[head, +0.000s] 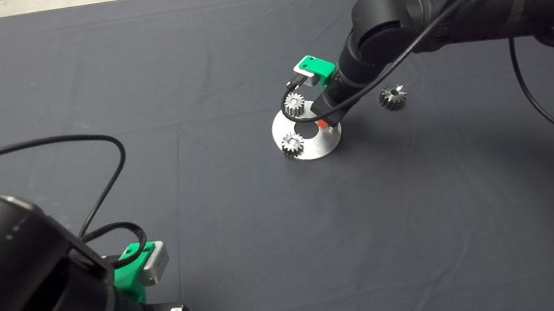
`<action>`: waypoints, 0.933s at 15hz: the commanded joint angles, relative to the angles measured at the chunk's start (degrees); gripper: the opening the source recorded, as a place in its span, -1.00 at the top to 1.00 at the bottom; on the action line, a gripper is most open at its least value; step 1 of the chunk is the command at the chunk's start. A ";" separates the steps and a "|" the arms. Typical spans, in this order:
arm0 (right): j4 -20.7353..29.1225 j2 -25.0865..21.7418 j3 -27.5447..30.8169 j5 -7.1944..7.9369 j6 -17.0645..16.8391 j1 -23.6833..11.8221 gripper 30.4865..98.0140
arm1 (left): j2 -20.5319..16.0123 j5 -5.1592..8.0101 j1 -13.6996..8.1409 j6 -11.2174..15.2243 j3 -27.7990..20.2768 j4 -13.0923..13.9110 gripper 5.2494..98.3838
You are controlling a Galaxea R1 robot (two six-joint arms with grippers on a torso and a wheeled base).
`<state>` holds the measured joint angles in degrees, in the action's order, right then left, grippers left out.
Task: Remove an incorrectly installed larger gear and replace it with the correct smaller gear
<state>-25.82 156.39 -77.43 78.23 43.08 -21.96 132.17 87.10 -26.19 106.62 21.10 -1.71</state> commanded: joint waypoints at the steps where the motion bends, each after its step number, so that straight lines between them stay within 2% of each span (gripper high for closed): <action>1: 0.16 0.10 -1.66 1.83 -0.45 -1.60 0.71 | -0.28 0.17 -0.27 0.26 -0.99 1.10 -1.00; 7: 0.80 0.02 -2.45 4.48 -0.72 -1.69 0.71 | -0.28 0.17 -0.27 0.17 -0.90 1.10 -1.00; 14: 5.95 -0.42 -2.27 4.39 -0.81 -1.60 0.71 | -0.37 0.17 -0.27 0.17 -0.90 1.10 -1.00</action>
<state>-24.11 156.50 -79.85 81.48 42.67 -22.67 132.02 87.10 -26.19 106.61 21.10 -1.71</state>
